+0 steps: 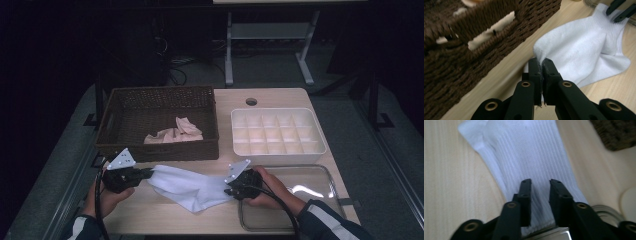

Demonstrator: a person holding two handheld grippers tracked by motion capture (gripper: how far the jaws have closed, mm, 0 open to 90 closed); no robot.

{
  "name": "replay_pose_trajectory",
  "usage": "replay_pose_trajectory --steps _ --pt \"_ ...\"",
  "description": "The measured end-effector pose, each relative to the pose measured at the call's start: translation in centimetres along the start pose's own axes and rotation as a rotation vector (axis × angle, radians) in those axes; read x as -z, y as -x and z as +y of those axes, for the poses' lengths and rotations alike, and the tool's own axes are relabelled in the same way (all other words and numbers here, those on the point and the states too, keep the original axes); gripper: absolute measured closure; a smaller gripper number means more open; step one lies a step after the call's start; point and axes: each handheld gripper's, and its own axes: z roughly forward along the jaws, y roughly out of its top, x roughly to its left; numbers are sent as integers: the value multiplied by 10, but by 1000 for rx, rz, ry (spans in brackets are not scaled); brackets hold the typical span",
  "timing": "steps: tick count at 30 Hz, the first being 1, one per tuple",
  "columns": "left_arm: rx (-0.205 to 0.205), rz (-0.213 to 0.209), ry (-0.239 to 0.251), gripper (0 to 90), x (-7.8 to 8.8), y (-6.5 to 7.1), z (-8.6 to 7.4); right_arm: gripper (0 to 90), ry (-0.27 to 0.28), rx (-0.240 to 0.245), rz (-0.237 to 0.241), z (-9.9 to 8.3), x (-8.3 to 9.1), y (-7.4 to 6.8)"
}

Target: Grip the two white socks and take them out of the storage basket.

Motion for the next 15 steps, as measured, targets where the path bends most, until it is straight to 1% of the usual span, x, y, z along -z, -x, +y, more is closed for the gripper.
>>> replay_pose_trajectory --steps 1,2,3,4,5,6,7,8,10,11,12,13,14,15 --pt "-4 1 -11 862 -4 0 -1 680 13 14 -7 1 3 0" --pt "3 -9 -17 861 -7 1 -2 698 45 3 -13 4 6 -2" --pt "-2 -15 -25 861 -10 1 -3 723 79 8 0 7 9 -4" --pt "-6 -15 -32 861 -12 1 -3 742 109 25 20 11 11 -7" --pt "-5 -17 -45 861 -14 2 -3 762 134 31 30 14 12 -12" --pt "-6 -11 -42 861 -16 2 -4 771 153 59 46 21 12 -18" --pt "0 -12 -47 861 -18 1 -4 772 152 83 60 27 9 -23" --pt "-2 -16 -51 861 -18 0 -5 768 155 120 69 32 4 -28" --pt "-3 -17 -53 861 -19 -1 -6 725 137 159 71 39 -6 -37" --pt "-2 -21 -54 861 -19 -1 -6 700 129 171 79 42 -11 -39" --pt "2 -23 -53 861 -19 -1 -7 699 125 179 82 44 -15 -41" --pt "7 -22 -49 861 -20 -2 -7 675 115 191 76 47 -21 -42" --pt "7 -25 -51 861 -20 -2 -7 632 118 178 82 49 -25 -43" --pt "8 -32 -56 861 -21 -2 -7 619 116 179 82 50 -26 -43"
